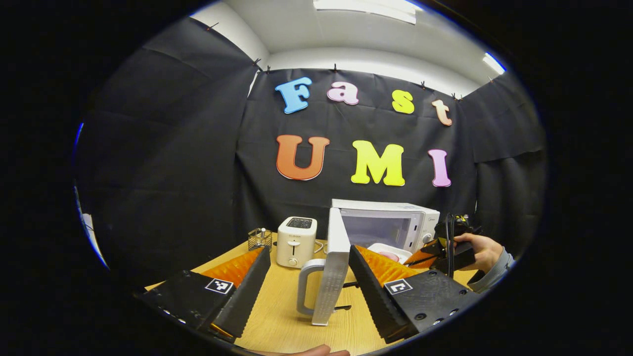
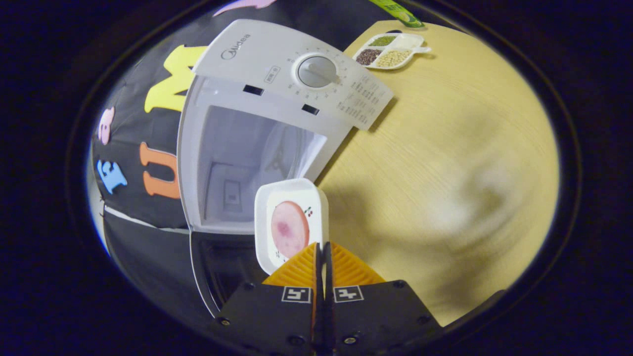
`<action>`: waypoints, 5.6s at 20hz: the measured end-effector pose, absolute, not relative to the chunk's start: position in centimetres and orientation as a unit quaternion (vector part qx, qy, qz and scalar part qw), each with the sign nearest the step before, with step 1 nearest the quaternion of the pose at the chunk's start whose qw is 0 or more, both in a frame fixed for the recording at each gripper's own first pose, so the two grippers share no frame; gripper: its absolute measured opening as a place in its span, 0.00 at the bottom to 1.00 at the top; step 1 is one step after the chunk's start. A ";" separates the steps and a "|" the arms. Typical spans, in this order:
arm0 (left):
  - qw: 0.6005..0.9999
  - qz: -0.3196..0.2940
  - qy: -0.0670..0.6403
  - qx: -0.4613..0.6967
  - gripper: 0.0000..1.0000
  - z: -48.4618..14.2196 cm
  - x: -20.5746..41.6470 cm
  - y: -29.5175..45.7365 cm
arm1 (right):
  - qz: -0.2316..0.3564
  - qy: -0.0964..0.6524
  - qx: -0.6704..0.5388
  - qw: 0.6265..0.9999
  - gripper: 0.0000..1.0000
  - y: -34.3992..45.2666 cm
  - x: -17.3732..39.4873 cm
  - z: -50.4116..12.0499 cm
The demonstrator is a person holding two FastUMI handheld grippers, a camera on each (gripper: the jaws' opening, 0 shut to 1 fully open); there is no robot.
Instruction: Open the microwave oven with the left hand, put the food in, and close the microwave oven.
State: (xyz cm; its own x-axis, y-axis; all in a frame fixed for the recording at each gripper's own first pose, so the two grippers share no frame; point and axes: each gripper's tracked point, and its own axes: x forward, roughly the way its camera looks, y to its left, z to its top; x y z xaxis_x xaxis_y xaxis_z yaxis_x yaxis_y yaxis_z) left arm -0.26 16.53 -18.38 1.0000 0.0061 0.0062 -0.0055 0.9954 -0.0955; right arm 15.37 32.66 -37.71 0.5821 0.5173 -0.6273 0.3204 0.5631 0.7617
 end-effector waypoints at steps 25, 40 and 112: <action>0.998 -0.054 -0.007 -0.015 0.95 -20.3 -1.1 13.1 | 0.030 0.153 0.501 0.851 0.03 39.2 31.6 -39.1; 0.999 0.032 -0.010 -0.034 0.94 -20.2 -1.7 19.7 | 0.171 0.130 0.199 0.956 0.89 38.1 23.1 -33.8; 0.983 -0.177 0.039 -0.011 0.00 -25.6 28.5 -16.5 | 0.121 0.018 0.050 0.991 0.91 -0.5 10.9 -17.6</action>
State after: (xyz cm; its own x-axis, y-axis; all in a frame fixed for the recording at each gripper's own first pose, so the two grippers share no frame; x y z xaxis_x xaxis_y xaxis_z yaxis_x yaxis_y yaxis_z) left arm 28.46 -16.51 -25.65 0.9344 -0.3486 -0.0736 0.3470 0.9372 -0.0350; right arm 10.95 -0.48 -17.62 0.9701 0.2415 -0.0233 -0.2380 0.9658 0.1033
